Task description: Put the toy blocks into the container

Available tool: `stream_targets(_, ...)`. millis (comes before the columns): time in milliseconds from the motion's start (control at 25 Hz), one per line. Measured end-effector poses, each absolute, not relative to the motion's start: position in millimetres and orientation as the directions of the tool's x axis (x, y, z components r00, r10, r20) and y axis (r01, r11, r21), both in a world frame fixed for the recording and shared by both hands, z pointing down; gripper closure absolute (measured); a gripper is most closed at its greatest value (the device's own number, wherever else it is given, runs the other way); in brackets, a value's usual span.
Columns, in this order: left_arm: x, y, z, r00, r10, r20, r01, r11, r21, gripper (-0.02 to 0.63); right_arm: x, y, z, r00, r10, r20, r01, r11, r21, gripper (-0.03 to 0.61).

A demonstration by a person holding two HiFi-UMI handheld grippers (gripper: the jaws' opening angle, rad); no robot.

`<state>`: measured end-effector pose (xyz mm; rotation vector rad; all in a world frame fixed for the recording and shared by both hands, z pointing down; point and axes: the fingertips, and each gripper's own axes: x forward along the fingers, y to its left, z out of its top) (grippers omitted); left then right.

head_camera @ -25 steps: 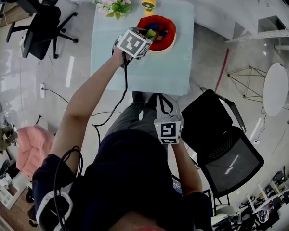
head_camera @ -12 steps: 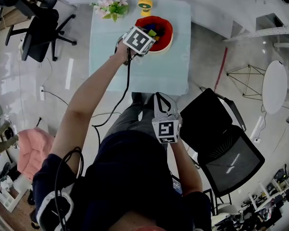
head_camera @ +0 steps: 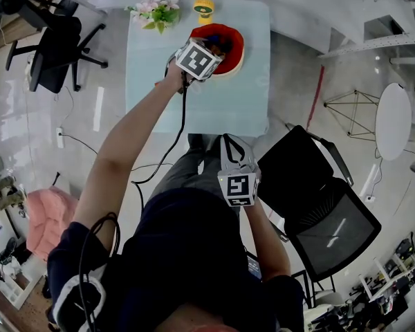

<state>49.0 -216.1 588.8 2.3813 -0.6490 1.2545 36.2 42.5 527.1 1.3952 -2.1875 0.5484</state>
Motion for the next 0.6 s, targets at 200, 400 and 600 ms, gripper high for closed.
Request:
stream_targets(200,45,-218,587,0.490,-0.255,0.833,-0.549,-0.833,0.069,0.328,36,44,527,-0.359,-0.723,0.591,-0.914,0.400,-0.066,0.578)
stream_targets(400,51,-219,568,0.550,-0.296,0.781,-0.519,-0.854,0.042,0.322,35,45,528,-0.362,-0.720,0.592,-0.912,0.403,-0.068,0.578)
stream_targets(600,43,-211,554,0.565,-0.313,0.763,-0.523,-0.852,0.038,0.316,36,47,529,-0.366,-0.720,0.590,-0.911,0.407,-0.068,0.578)
